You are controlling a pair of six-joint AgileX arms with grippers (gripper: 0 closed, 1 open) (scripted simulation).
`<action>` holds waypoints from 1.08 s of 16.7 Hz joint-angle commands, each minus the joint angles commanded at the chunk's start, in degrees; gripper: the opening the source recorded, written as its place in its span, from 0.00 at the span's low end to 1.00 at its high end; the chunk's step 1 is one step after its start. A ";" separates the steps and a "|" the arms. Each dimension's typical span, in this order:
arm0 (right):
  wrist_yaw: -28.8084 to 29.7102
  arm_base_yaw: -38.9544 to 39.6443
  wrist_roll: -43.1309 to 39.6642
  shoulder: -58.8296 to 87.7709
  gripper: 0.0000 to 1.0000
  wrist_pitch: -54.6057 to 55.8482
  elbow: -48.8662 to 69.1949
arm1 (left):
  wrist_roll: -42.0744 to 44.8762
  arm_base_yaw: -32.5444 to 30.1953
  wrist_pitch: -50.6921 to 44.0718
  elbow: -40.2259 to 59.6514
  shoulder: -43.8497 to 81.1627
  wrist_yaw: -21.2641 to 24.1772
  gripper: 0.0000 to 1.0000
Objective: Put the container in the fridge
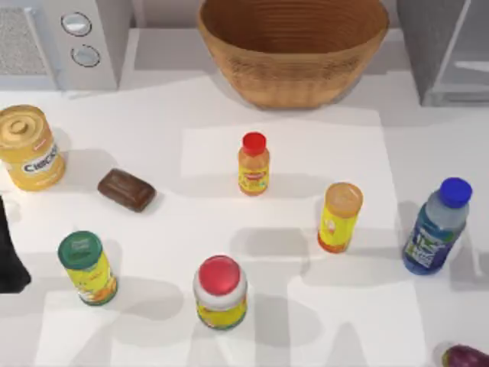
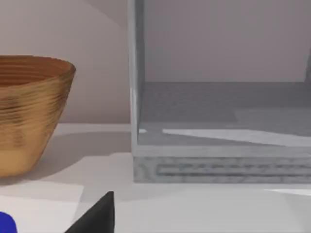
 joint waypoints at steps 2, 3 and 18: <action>-0.10 -0.02 -0.08 0.11 1.00 0.05 0.08 | 0.00 0.00 0.00 0.00 0.00 0.00 1.00; -0.69 -0.15 -0.56 0.77 1.00 0.33 0.54 | 0.00 0.00 0.00 0.00 0.00 0.00 1.00; -36.33 -2.86 -30.42 57.96 1.00 1.95 21.36 | 0.00 0.00 0.00 0.00 0.00 0.00 1.00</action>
